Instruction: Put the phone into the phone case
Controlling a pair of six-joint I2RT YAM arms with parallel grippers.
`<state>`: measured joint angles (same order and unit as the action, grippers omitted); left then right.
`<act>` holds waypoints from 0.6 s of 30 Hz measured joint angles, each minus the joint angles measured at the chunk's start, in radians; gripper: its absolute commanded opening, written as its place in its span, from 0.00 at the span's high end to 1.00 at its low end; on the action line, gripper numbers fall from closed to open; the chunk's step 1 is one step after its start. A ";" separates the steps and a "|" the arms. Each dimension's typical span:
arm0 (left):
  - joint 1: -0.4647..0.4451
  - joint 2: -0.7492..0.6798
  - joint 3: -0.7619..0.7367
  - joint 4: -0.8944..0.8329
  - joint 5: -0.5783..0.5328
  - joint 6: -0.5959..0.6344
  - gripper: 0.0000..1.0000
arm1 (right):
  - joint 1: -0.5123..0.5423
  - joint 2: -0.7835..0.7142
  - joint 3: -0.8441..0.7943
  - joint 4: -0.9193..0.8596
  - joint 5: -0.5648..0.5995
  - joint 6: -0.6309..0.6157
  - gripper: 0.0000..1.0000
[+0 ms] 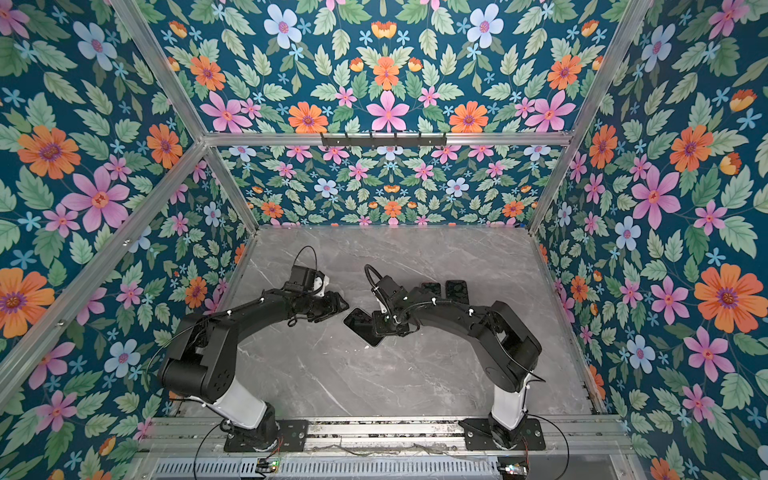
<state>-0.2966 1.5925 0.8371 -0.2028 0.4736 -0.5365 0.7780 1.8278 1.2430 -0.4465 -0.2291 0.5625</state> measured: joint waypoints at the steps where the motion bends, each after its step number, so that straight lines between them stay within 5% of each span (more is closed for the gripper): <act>1: -0.008 -0.016 -0.024 -0.002 0.002 -0.016 0.35 | -0.014 0.010 0.007 -0.001 0.000 -0.019 0.46; 8: -0.121 -0.061 -0.146 0.062 0.053 -0.103 0.41 | -0.054 0.082 0.046 0.003 -0.034 -0.097 0.47; 18: -0.156 0.072 -0.099 0.225 0.134 -0.146 0.53 | -0.054 0.099 -0.023 0.070 -0.122 -0.097 0.60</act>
<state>-0.4530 1.6650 0.7380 0.0223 0.6071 -0.6823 0.7238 1.9266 1.2205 -0.3767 -0.3508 0.4652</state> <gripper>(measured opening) 0.490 0.409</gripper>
